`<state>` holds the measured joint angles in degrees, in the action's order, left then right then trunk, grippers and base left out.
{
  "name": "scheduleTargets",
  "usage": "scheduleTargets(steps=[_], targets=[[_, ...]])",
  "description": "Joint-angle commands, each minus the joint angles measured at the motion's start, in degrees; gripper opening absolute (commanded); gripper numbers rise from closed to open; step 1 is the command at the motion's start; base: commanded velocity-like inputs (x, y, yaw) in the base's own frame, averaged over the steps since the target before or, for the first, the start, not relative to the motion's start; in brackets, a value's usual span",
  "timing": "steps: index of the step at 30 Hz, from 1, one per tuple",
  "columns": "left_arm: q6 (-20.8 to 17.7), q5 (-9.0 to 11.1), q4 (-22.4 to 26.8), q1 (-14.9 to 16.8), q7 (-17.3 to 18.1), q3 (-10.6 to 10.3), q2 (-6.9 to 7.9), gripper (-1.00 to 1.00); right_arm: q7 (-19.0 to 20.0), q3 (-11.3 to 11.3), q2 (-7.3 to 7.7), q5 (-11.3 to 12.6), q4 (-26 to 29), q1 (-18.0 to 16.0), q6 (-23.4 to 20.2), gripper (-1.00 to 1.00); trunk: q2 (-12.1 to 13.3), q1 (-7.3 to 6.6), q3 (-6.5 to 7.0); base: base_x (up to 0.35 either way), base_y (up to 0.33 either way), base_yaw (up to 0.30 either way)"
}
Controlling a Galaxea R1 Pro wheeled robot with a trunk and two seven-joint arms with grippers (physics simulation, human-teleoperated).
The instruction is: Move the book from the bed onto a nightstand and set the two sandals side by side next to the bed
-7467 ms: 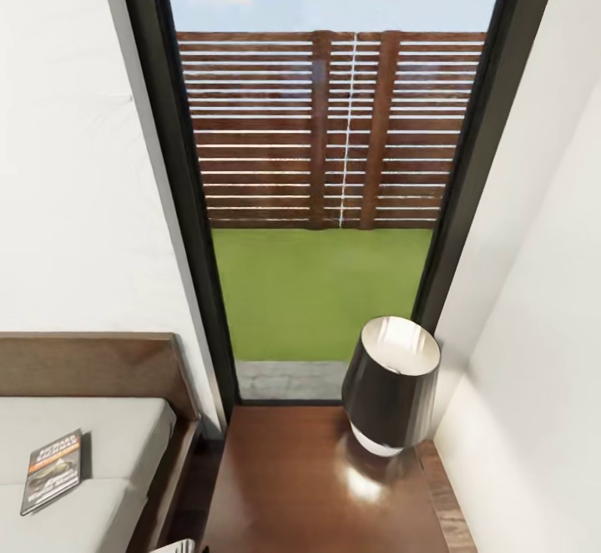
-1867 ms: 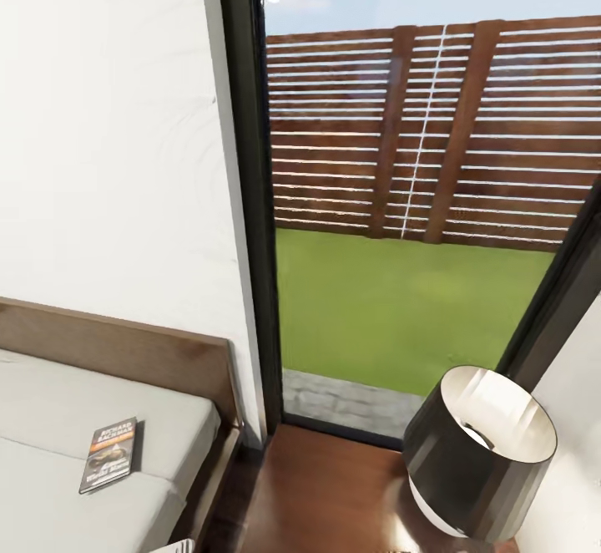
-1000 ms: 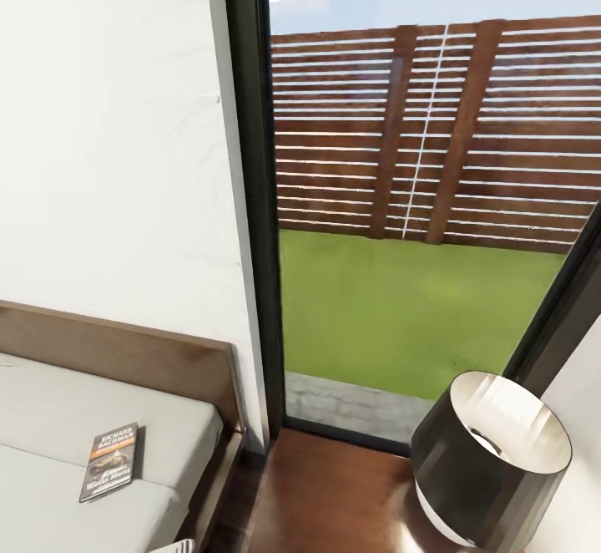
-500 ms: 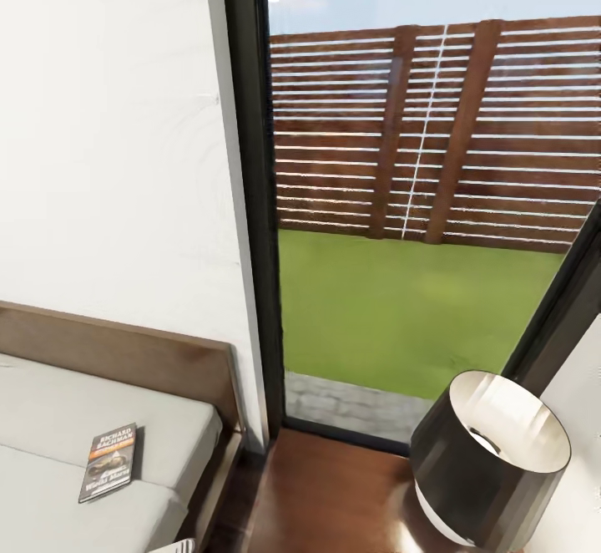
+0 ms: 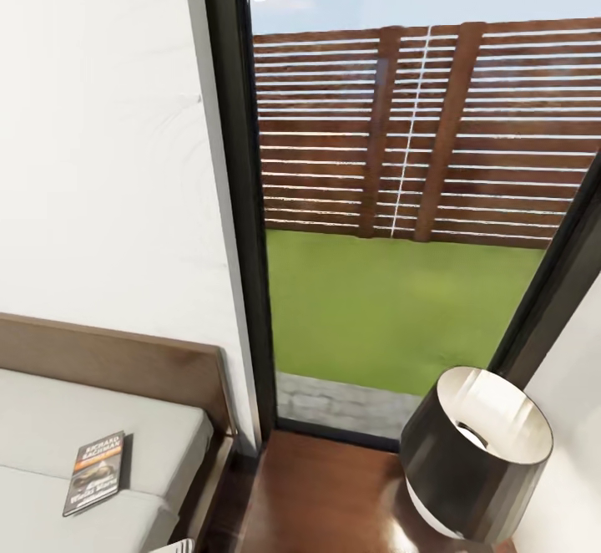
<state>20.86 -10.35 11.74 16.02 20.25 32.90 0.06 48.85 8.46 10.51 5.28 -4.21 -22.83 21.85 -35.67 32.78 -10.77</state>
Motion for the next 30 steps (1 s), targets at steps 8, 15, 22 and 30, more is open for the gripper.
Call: scheduleTargets(steps=[8,15,22,30], targets=[[0.2,-0.6,0.0,0.1,0.2,0.5,-0.03,1.0,0.4,0.0,0.01,0.6,-0.3,-0.1,0.1,1.0,-0.1,0.03,-0.09,0.169,0.0,-0.001],[0.2,-0.6,0.0,0.1,0.2,0.5,-0.04,1.0,0.2,0.0,0.03,0.6,-0.3,-0.1,0.2,1.0,-0.1,0.03,-0.09,0.02,0.0,0.0],[0.2,-0.6,0.0,0.1,0.2,0.5,-0.06,1.0,0.3,0.0,0.03,0.6,-0.3,-0.1,0.3,1.0,-0.1,0.03,-0.09,0.001,0.0,0.0],[0.2,-0.6,0.0,0.1,0.2,0.5,-0.05,1.0,0.3,0.0,0.02,0.6,-0.3,-0.1,0.4,1.0,-0.1,0.03,-0.09,0.0,0.0,0.0]])
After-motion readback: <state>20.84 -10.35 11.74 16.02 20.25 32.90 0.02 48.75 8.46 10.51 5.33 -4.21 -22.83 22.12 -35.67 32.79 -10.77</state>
